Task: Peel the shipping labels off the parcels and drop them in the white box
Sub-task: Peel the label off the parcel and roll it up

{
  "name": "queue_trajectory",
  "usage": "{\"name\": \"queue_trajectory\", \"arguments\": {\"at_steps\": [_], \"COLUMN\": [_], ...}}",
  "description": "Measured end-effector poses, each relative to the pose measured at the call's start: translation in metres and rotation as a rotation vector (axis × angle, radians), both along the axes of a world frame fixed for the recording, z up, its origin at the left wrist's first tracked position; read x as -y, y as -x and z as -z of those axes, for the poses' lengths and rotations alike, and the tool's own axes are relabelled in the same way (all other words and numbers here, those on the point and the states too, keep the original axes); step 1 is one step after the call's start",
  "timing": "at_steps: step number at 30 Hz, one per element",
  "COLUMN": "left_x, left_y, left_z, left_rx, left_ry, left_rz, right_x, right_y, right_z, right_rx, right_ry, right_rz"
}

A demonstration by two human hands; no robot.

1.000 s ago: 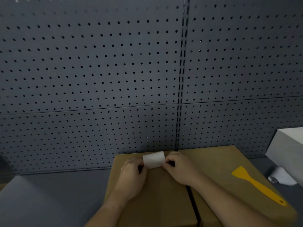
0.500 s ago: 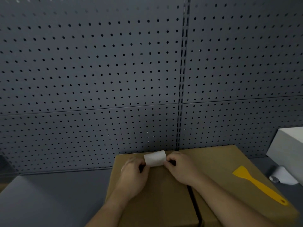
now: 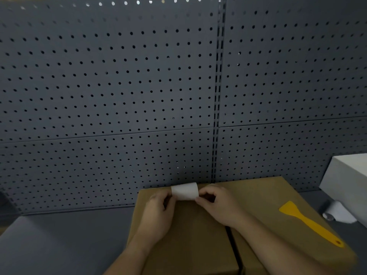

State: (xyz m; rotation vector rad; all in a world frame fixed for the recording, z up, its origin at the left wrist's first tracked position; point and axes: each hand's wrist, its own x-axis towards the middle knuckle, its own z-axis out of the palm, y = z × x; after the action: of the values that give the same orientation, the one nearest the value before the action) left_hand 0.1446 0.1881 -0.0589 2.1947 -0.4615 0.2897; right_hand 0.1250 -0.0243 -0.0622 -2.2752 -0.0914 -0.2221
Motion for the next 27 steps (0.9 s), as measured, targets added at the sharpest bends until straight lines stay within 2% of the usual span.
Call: {"name": "queue_trajectory", "arguments": {"at_steps": [7,12,20,27], "left_x": [-0.003,-0.006,0.001,0.021], "left_y": [0.011,0.013,0.010,0.000], "left_z": [-0.015,-0.019,-0.038,-0.050], "left_rx": [0.043,0.070,-0.092,-0.169], "left_ry": [0.111,0.111,0.196,0.100], "left_rz": [-0.016,0.017,0.252,0.556], "right_x": [-0.006,-0.009,0.000,0.026], "right_y": [0.015,0.035,0.072,0.104], "right_z": [-0.011,-0.026,-0.053,-0.071], "right_rx": [0.097,0.138,0.140,0.073], "right_ry": [-0.061,-0.062,-0.033,-0.009], "right_rz": [0.016,0.003,0.167,0.117]}}
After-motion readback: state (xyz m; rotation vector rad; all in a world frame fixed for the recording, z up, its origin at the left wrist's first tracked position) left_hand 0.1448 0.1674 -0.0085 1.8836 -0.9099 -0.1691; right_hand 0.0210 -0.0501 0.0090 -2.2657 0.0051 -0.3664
